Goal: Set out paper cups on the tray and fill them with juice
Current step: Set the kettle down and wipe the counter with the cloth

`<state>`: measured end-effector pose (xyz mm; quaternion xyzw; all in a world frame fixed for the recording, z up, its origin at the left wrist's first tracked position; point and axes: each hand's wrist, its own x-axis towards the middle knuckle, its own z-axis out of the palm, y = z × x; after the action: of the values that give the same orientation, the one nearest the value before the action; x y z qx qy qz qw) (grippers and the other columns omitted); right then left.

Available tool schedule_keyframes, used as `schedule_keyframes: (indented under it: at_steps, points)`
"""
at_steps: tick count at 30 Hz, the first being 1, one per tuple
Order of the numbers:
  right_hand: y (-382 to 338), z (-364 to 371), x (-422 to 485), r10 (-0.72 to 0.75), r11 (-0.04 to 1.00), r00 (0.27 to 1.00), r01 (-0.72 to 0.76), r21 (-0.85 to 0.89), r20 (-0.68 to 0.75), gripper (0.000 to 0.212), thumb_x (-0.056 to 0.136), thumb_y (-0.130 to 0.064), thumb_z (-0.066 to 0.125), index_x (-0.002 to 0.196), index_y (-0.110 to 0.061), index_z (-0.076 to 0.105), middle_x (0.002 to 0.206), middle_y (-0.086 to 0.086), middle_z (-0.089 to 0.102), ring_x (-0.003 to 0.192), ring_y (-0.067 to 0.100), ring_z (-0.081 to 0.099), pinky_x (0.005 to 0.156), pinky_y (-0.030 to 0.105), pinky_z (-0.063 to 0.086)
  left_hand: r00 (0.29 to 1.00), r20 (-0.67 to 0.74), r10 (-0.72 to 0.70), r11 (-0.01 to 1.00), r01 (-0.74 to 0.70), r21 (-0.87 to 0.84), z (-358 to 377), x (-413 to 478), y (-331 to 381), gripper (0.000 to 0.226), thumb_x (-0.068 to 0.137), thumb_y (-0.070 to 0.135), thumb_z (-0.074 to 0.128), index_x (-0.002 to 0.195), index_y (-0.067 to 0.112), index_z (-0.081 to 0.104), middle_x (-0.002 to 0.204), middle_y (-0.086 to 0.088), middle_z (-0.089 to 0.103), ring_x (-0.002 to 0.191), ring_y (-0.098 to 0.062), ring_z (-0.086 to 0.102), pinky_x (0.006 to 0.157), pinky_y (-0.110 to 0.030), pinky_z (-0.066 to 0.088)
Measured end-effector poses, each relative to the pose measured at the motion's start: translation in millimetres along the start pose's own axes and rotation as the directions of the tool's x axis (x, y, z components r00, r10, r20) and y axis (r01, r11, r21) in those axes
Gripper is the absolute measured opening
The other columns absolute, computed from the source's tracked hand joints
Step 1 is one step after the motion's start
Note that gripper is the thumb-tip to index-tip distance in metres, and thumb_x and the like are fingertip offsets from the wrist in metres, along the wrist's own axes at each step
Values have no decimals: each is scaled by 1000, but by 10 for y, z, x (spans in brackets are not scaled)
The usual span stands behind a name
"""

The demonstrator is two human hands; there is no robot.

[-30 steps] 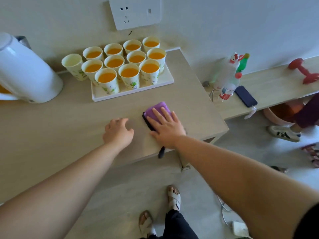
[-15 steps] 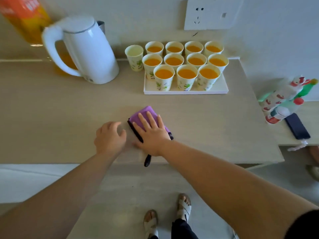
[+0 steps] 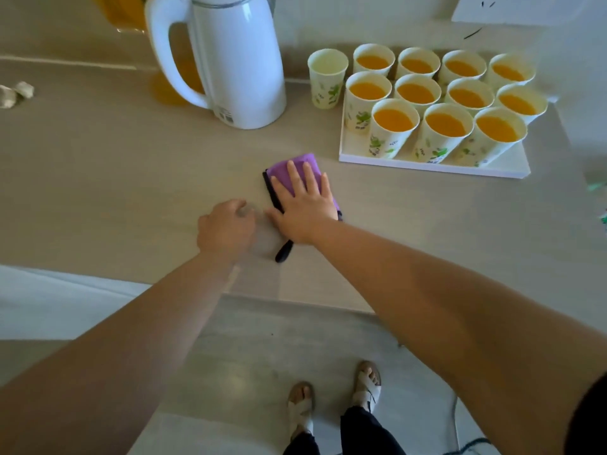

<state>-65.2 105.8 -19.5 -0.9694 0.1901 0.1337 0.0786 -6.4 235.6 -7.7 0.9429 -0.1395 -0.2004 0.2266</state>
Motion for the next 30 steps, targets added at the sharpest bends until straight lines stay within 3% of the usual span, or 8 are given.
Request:
schedule_keyframes:
  at_steps: [9,15,17,19,21,24,26,30]
  points:
    - [175,-332,1118,234,965,970,-223,137,-69,61,99,-48,22,152,-28,-1,159,5,-15,145,30,-16,115,51,-9,983,98,153,965,-170,202,-41,-126,-216,50,101,41,33,150,34,24,159,17,10,145,-17,10,115,-31,13]
    - [-114,-293,1035,294,953,953,-286,98,-79,63,98,-46,22,152,-25,-2,159,7,-13,145,33,-13,114,52,-9,983,110,150,989,-147,-33,-129,-45,-229,47,101,34,38,146,25,35,155,7,28,142,-19,23,114,-32,20]
    - [-389,-193,816,152,988,987,-151,26,-59,64,97,-50,20,152,-26,-2,159,7,-14,145,32,-15,115,52,-10,998,47,42,931,-22,-363,-211,-54,-294,32,99,24,42,130,22,53,137,1,50,129,-20,44,106,-35,35]
    - [-635,-88,556,-81,995,996,79,-67,-33,64,97,-54,20,152,-29,-1,159,5,-14,145,31,-16,116,52,-10,985,-145,-93,867,9,-499,-312,-76,-420,22,96,16,43,108,20,61,116,-4,59,115,-26,54,94,-37,42]
    - [-688,-18,320,-359,921,933,357,-158,16,62,97,-55,21,151,-33,0,160,3,-13,145,28,-15,117,50,-8,960,-246,-134,916,25,-400,-429,-75,-524,29,91,15,39,107,11,63,115,-14,62,111,-33,55,92,-37,40]
    - [-435,-31,172,-628,730,766,641,-239,137,59,98,-54,22,150,-38,1,160,-4,-11,146,22,-15,117,45,-7,976,-143,-163,962,125,-242,-580,-54,-577,32,97,16,38,119,4,59,127,-22,56,118,-37,49,98,-39,37]
    - [-274,-100,329,-574,774,809,586,-242,123,56,98,-53,20,149,-41,2,160,-7,-10,146,20,-13,117,43,-5,985,-77,-155,973,139,-186,-644,-42,-571,34,100,17,37,126,5,55,134,-20,52,125,-36,45,102,-38,35]
    - [-628,-236,772,-228,967,973,231,-111,37,56,99,-53,18,150,-38,1,160,-3,-11,146,24,-14,117,49,-6,989,-67,-129,978,116,-172,-653,-79,-735,39,101,20,37,137,7,46,141,-15,45,131,-32,40,106,-37,31]
